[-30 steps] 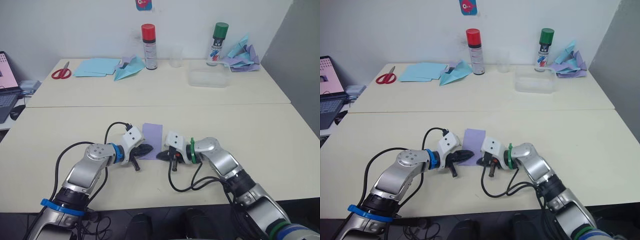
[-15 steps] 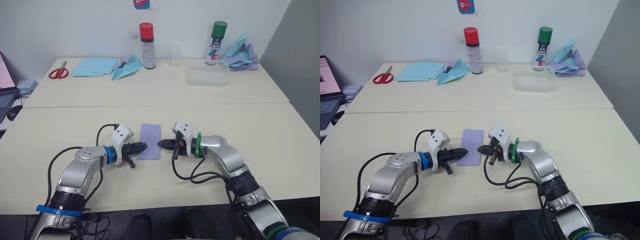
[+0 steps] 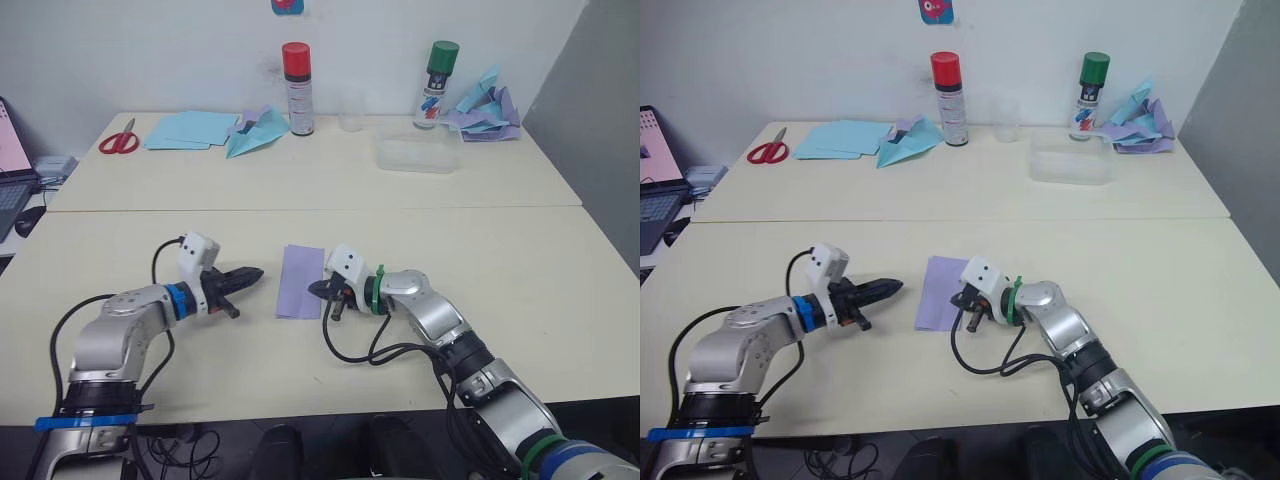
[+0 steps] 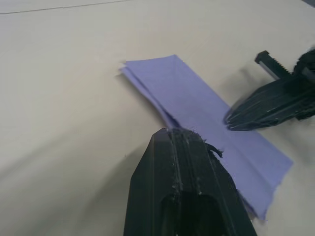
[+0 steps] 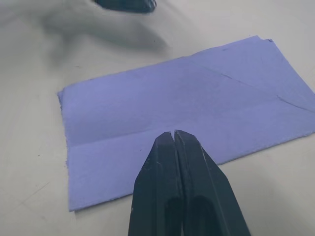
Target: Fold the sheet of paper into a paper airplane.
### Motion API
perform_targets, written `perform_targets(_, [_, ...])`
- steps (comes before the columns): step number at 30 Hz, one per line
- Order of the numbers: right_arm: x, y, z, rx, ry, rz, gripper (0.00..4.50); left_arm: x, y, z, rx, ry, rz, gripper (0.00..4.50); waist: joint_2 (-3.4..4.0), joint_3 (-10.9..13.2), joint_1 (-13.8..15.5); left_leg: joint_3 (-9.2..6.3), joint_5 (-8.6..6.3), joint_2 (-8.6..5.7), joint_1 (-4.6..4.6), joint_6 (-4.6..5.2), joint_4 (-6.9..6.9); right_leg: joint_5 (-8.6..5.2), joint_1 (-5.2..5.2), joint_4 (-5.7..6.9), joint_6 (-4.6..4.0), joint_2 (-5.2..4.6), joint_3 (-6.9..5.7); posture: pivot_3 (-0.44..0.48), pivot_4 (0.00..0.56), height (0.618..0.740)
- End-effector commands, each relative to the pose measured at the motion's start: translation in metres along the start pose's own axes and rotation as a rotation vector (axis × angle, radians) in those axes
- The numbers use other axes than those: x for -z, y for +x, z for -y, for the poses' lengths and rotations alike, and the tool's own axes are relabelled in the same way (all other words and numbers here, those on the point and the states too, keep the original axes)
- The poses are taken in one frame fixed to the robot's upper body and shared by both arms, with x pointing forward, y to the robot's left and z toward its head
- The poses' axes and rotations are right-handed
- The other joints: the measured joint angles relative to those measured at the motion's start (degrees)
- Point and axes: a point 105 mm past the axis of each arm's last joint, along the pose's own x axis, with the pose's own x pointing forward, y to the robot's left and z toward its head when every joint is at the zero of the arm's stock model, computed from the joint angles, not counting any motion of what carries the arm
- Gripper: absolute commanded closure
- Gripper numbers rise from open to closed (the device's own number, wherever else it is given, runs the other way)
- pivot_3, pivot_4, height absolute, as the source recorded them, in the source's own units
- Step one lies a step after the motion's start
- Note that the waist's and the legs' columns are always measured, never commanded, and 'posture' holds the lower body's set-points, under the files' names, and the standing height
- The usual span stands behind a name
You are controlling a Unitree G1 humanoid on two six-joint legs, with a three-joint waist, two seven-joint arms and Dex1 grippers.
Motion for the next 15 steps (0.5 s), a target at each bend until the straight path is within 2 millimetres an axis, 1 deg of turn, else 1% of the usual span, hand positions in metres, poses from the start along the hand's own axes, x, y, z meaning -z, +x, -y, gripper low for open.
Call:
perform_targets(1, [0.011,0.002,0.0,0.004,0.004,-0.049,4.46,-0.005,0.008,0.003,0.002,0.065,-0.005,4.5,-0.01,0.0,0.0,0.01,0.0,0.0,0.01,0.0,0.0,0.0,0.01,0.0,0.0,0.0,0.01,0.0,0.15,0.74])
perform_targets(4, [0.01,0.001,0.001,0.009,0.003,-0.047,4.46,0.004,0.009,0.0,-0.012,0.077,-0.042,4.5,0.0,0.0,-0.1,0.01,0.0,-0.01,0.06,0.0,-0.02,0.0,0.01,0.01,-0.01,0.03,0.03,0.0,0.15,0.74])
perform_targets(6, [0.009,0.0,0.001,0.011,0.004,-0.045,4.46,0.005,0.009,-0.001,-0.014,0.079,-0.048,4.5,0.0,0.0,0.0,-0.03,0.0,0.0,0.05,0.0,-0.04,-0.01,0.01,0.01,-0.03,0.04,0.03,0.0,0.15,0.74])
perform_targets(11, [0.01,-0.002,0.002,0.017,0.012,-0.048,4.46,0.003,0.009,-0.005,-0.01,0.083,-0.047,4.5,0.0,0.0,0.0,-0.04,0.0,0.0,0.04,0.0,-0.04,-0.02,0.01,0.01,-0.03,0.03,0.03,0.0,0.15,0.74])
perform_targets(15, [0.01,-0.002,0.002,0.02,0.015,-0.048,4.46,0.001,0.015,0.001,0.031,0.097,-0.04,4.5,0.0,0.0,0.0,0.0,0.0,-0.01,0.04,0.0,-0.03,-0.01,0.02,0.01,-0.02,0.02,0.01,0.0,0.15,0.74])
